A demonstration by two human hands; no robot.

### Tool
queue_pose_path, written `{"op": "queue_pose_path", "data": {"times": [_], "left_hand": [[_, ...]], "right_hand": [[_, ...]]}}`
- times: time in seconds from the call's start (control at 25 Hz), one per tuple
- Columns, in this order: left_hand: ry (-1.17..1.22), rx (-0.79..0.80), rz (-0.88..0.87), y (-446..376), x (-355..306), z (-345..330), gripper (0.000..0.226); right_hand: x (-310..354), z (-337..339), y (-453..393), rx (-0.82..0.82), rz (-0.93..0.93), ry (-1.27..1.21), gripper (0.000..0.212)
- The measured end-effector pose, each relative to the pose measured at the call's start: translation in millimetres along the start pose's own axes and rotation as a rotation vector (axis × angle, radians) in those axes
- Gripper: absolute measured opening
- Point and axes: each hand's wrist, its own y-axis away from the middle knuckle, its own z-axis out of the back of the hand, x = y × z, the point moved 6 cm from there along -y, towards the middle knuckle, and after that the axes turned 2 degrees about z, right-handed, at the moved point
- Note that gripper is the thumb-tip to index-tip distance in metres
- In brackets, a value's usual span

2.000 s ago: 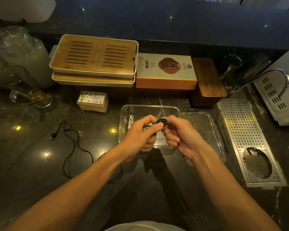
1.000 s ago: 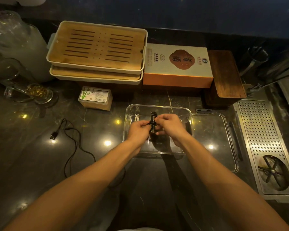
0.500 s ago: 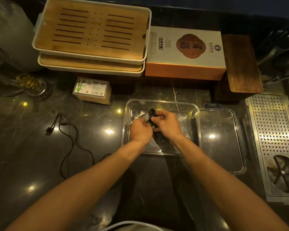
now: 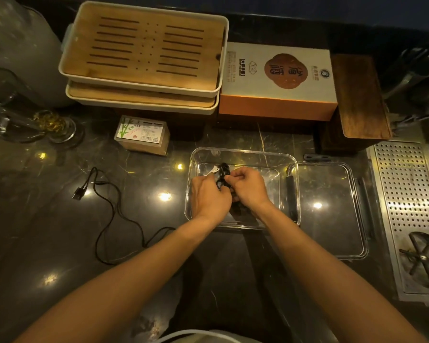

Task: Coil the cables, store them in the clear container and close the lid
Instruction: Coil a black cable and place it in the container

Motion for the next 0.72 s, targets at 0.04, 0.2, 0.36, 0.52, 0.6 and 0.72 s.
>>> {"op": "queue_pose_path", "data": {"times": [0.04,0.2,0.36,0.52,0.6,0.72], "left_hand": [[-0.076,0.002,-0.016,1,-2,-1,0.042],[-0.121,0.047,-0.017,3,-7,-6,0.046],[0.242,0.107,0.068,-5,-3,-3,0.029],[0.283,0.076,0.092,-3,-3,3,0.023],[0.297,0.099,0.06,0,-7,3,0.022],[0.333,0.078,0.031,4,-13,11,0.027]], "right_hand": [[2,1,0,0.004,0.005,0.002,0.004],[5,4,-3,0.011,-0.004,-0.001,0.013],[3,1,-5,0.019,-0.005,-0.023,0.014],[1,-1,-3,-0.003,0.002,-0.007,0.011],[2,-1,-2,-0.013,0.014,0.048,0.011],[6,-1,4,-0.007,0.043,0.103,0.012]]}}
